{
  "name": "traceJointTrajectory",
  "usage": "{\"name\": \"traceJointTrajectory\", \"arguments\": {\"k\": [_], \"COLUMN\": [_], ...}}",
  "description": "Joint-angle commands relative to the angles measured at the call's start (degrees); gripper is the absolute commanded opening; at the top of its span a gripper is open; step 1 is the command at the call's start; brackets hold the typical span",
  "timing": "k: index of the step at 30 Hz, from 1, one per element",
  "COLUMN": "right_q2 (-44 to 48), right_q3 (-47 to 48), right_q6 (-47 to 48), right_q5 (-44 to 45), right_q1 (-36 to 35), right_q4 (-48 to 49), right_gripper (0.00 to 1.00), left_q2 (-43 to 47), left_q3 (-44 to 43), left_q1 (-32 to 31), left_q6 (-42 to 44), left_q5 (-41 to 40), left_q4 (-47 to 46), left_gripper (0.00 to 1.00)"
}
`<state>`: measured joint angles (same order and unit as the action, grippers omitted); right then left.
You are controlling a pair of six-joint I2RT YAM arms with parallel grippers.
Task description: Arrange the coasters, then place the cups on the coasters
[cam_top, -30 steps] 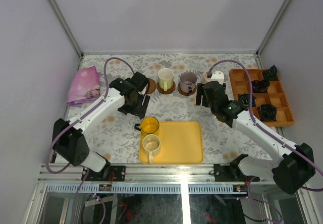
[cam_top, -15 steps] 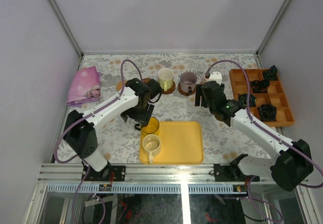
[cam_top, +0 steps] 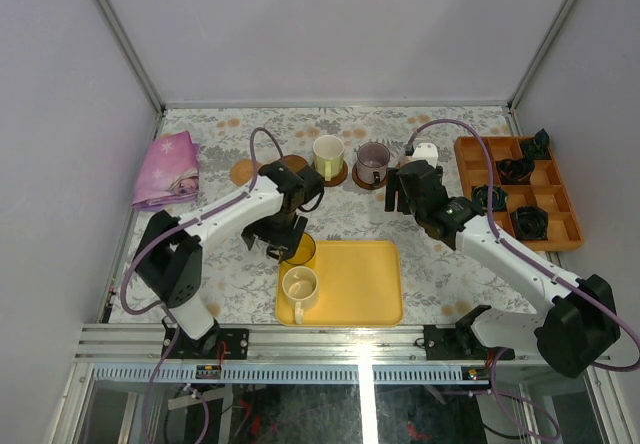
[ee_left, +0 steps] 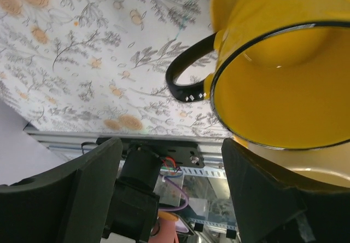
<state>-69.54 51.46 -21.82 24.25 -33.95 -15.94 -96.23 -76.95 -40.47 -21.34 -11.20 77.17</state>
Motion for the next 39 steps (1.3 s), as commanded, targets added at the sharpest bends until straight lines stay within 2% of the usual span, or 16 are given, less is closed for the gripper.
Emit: {"name": "traceJointTrajectory", "arguments": {"k": [1,11,24,39], "right_q2": [-0.25,0.34,0.37,1.11], "right_q3": [1.97,1.49,1.08,0.27], "right_q6": [-0.13,0.16,0.65,0.64], "right_q5": [-0.60,-0.33,-0.60,-1.33], "right_q1": [0.38,0.38,0.38,0.38], "right_q4": [2.31,2.38,2.62,3.21], "right_gripper": [0.77,0.77,0.77,0.77], "left_q2": [-1.51,-4.14,-3.02,0.22], "left_q3": [0.44,0.70,2.09,6.72], "left_q1": [-0.26,-0.36,-0.58,-1.43], "left_q6": [2.33,5.70,10.28,17.14], "left_q5": [2.75,6.61,14.79,23.29], "left_q4": [-5.74,-12.69,-25.96,-34.46], "left_gripper": [0.74,0.76,0.79,0.83]}}
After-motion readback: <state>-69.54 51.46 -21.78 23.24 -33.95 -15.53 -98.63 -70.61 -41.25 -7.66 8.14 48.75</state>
